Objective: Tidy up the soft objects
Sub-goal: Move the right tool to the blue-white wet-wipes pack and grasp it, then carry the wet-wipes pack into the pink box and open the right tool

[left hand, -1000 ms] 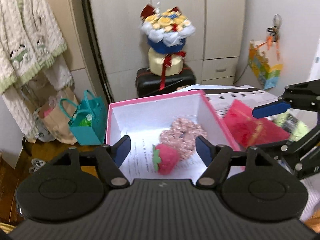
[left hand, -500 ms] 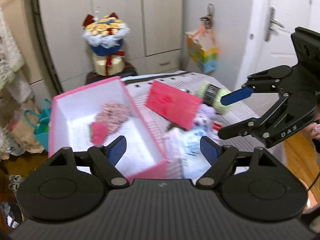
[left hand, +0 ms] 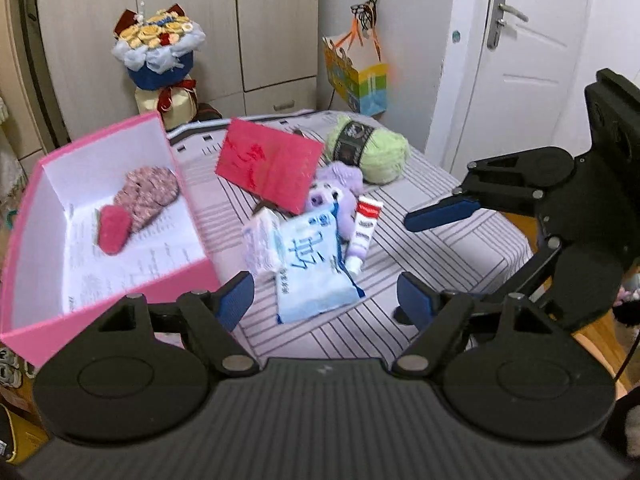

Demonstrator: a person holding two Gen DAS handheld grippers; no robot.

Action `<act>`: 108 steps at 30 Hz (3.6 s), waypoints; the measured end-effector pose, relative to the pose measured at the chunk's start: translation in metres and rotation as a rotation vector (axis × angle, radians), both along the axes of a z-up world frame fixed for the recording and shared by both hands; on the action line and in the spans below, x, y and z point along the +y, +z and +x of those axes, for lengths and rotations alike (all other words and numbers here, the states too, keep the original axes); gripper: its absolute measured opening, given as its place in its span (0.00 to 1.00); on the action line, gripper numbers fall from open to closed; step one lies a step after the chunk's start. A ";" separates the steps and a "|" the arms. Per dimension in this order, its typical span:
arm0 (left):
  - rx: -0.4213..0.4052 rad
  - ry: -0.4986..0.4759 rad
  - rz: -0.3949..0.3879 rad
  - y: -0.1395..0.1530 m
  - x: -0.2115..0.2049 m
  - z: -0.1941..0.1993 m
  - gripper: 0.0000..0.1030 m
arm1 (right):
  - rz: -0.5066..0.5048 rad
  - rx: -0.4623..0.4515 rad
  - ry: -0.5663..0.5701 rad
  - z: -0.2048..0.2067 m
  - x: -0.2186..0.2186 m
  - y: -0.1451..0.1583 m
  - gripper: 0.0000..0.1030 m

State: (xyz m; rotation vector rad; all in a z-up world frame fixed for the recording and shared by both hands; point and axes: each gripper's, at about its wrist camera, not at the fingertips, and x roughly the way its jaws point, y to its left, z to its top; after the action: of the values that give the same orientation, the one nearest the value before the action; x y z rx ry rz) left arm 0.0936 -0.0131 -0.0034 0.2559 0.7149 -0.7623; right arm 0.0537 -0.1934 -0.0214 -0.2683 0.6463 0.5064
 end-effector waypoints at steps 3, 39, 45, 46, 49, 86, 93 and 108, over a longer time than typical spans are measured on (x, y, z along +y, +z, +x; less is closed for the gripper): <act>0.011 0.016 0.000 -0.019 -0.007 0.003 0.75 | -0.014 -0.021 0.004 0.000 0.003 -0.020 0.73; 0.194 0.254 -0.157 -0.100 -0.032 0.058 0.67 | 0.159 -0.066 -0.119 0.034 -0.006 -0.101 0.51; 0.185 0.237 -0.134 -0.098 -0.035 0.051 0.66 | 0.192 -0.094 -0.172 0.026 0.000 -0.104 0.39; 0.190 0.234 -0.134 -0.097 -0.036 0.050 0.66 | 0.192 -0.102 -0.177 0.024 0.001 -0.105 0.38; 0.200 0.223 -0.131 -0.094 -0.036 0.045 0.66 | 0.202 -0.112 -0.185 0.018 0.000 -0.103 0.36; 0.050 0.161 -0.133 0.026 0.040 -0.032 0.67 | 0.067 -0.236 -0.055 -0.048 0.075 0.013 0.36; -0.049 0.247 -0.126 0.043 0.058 -0.005 0.65 | 0.146 -0.231 -0.006 0.003 0.084 0.028 0.37; 0.140 0.352 -0.156 0.019 0.091 0.132 0.65 | 0.153 -0.026 0.050 0.140 0.109 0.014 0.37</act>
State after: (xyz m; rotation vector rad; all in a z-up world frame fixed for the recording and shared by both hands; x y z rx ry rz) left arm 0.2251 0.0775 0.0160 -0.0666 0.8020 -0.4987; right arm 0.1939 -0.0846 -0.0072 -0.1467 0.5740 0.5959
